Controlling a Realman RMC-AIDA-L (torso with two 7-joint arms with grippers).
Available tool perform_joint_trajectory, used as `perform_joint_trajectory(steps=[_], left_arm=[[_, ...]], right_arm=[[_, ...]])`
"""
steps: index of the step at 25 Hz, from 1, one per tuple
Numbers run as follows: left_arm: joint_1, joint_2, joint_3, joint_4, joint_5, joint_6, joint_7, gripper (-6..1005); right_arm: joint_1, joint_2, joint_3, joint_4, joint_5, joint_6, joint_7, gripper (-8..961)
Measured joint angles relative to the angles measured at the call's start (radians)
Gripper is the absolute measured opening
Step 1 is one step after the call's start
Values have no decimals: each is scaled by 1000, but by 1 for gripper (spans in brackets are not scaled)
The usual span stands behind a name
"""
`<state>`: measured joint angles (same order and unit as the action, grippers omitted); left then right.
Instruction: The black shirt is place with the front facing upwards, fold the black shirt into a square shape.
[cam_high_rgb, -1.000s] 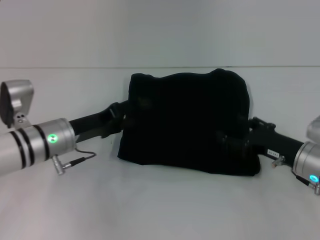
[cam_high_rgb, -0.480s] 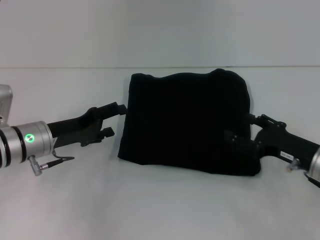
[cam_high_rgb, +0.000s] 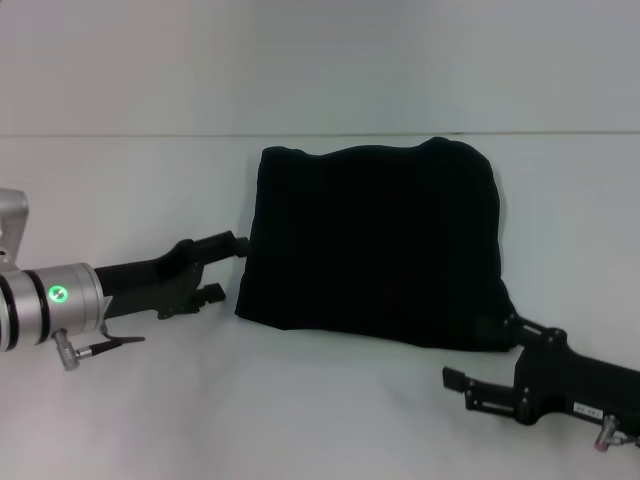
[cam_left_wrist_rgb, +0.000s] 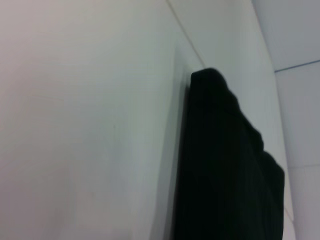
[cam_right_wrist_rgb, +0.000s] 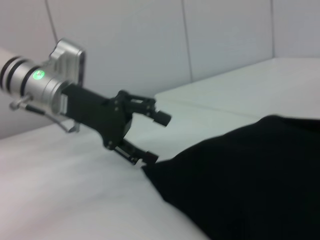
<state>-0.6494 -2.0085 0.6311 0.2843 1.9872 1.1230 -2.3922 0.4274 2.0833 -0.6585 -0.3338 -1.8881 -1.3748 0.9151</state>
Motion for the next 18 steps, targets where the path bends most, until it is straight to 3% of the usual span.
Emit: perform_joint_trajectory(steps=[8,18], left_arm=[[-18,-12,33,0,33,-23,-13,835],[-27,-63,71,67,36,-42,49,787]], right_arm=[[-2,3,-1,12,-16,-2,-11,899],[-3,3,-1,12,-17,-3,-5,900]])
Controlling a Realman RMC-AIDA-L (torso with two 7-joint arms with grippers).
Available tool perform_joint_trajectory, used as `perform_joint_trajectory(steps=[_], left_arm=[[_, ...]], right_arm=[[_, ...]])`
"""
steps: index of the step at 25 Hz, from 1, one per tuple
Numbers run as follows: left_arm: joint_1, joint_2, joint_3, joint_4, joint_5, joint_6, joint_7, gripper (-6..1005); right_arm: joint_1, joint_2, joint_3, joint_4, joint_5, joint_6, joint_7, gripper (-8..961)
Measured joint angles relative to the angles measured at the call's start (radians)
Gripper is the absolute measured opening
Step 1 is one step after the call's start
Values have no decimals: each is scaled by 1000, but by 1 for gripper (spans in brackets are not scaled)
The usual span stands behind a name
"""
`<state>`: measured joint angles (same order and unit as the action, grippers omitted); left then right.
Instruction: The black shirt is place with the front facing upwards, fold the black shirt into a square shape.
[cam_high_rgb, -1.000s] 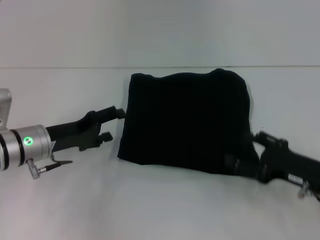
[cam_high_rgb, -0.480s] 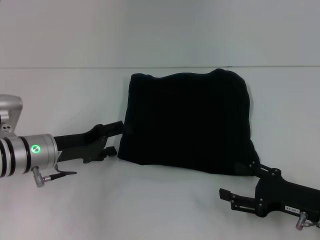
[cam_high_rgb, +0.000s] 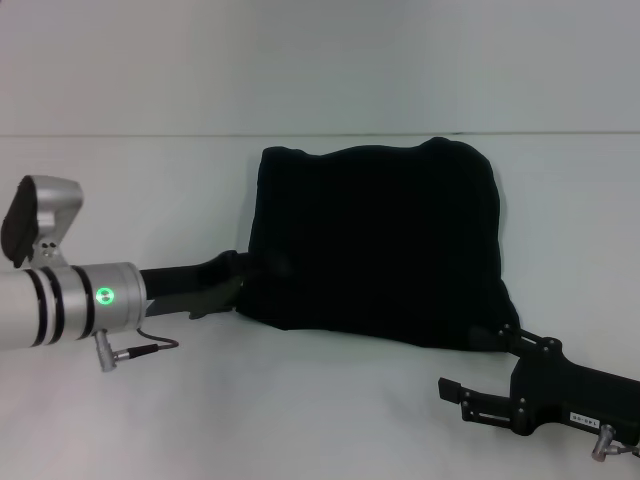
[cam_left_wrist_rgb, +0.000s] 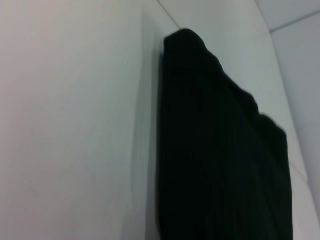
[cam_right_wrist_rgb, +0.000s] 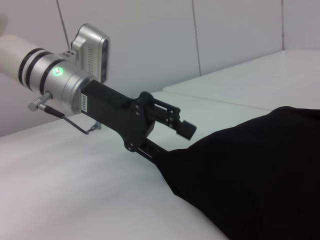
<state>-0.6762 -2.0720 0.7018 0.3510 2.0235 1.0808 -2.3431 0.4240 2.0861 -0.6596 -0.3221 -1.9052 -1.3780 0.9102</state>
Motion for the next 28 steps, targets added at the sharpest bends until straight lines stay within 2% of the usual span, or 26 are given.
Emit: perform_joint_trajectory(steps=[5,13,18,24,28], left_arm=[[-25,-1,43,1,10,-17,-3,763],[-31,-2,45,2,11,-16,3,531],[-31,-2,46,3,9,-13,8,296],[-20,-2,30,3,-29,13,67,62],[9,-2,14,1,-55,44,97,35]], right_arm=[[2,0,0,0,0,-1,0,900],[2,0,5,0,0,1,1,899],[5,0,7,-2,0,-1,6,898],[5,0,9,-6,4,-1,9,899],[5,0,15,-8,6,-1,9,899]])
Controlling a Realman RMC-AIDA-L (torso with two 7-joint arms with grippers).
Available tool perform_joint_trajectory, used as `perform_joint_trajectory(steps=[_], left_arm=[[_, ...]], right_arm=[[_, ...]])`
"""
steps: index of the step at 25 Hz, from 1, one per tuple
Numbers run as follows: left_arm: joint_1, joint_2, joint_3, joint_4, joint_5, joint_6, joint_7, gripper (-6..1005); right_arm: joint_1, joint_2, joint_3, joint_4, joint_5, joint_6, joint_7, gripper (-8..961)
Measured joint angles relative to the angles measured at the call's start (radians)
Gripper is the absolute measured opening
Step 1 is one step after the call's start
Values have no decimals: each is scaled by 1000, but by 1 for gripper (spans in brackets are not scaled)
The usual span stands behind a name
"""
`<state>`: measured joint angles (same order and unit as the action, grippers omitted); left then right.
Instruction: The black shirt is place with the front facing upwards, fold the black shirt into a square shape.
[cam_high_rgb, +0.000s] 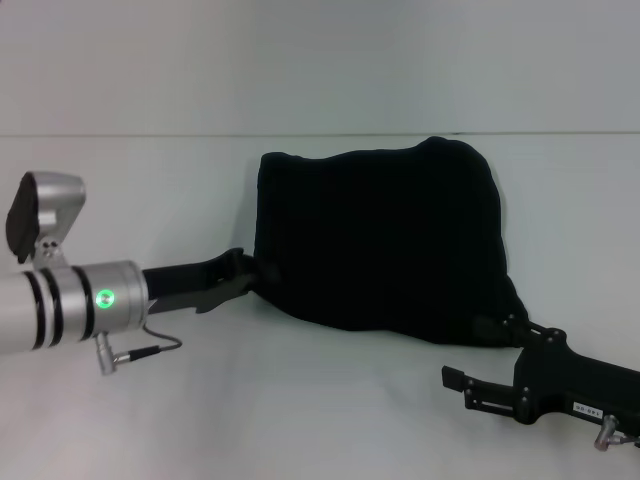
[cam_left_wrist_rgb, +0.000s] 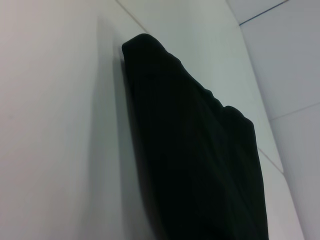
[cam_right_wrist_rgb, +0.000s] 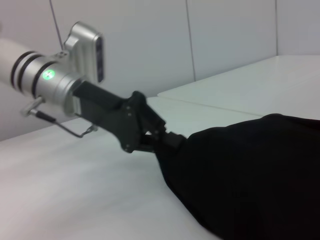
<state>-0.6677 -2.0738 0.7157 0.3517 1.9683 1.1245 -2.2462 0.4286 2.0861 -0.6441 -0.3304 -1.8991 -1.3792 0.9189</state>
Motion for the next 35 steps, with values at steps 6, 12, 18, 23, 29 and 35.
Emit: perform_joint_trajectory(steps=[6,12,18,23,29,35], left_arm=[[94,0,-62,-10,-35,50,82,29],[156,-4,-86,-47,-66,72,159,29],[178,-21,-87,-60,-89,120,244,28],[181,-20,-99,-54,-90,128,255,29],[182,-5,-95,-34,-84,142,302,73],[220,-1,-91,90,-61,190,460,253]], right_arm=[[4,-3,36,-1,0,0,0,899],[8,-7,49,-1,0,1,-1,900],[9,-9,70,-3,0,1,-1,900],[4,-8,73,-2,0,0,-2,900],[-4,-11,77,-2,0,-26,-2,899],[-8,-14,90,-2,0,-28,-8,900]])
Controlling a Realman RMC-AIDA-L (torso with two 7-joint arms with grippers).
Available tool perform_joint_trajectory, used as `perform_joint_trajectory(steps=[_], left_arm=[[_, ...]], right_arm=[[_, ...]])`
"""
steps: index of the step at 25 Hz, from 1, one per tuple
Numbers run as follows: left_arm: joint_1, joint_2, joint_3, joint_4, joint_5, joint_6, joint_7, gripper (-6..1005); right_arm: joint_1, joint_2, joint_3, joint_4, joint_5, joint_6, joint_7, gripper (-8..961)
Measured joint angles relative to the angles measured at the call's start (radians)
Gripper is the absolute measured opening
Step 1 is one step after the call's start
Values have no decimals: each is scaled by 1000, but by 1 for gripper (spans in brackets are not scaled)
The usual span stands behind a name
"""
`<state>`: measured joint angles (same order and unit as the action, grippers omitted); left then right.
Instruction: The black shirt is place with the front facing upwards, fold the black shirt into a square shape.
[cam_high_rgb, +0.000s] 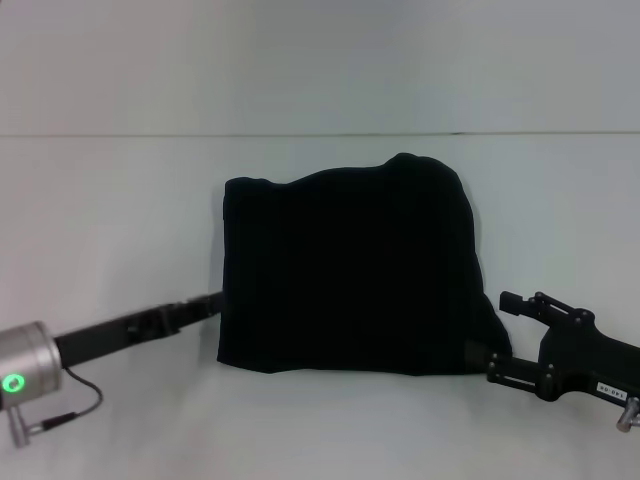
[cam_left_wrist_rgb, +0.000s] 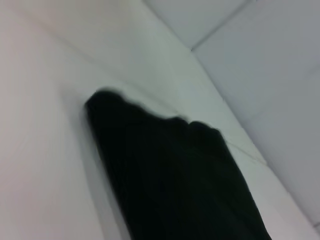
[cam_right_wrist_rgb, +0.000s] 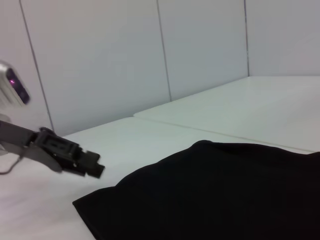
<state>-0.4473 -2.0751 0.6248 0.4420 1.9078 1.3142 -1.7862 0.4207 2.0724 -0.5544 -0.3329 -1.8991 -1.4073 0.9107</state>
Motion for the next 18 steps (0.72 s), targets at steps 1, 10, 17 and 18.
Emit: perform_joint_trajectory(steps=[1,10,17,18], left_arm=[[7,0,-2,23,3,14,23,290],[77,-11,-57,156,2,388,545,569],[190,-56,-82,159,35,394,803,829],[200,-58,-85,156,45,367,813,857]], right_arm=[[0,0,5,0,0,-2,-1,900],[-1,13,72,-41,1,-66,-55,899],[-55,14,81,-27,-6,-85,-128,899],[-67,16,80,-22,-10,-82,-145,899]])
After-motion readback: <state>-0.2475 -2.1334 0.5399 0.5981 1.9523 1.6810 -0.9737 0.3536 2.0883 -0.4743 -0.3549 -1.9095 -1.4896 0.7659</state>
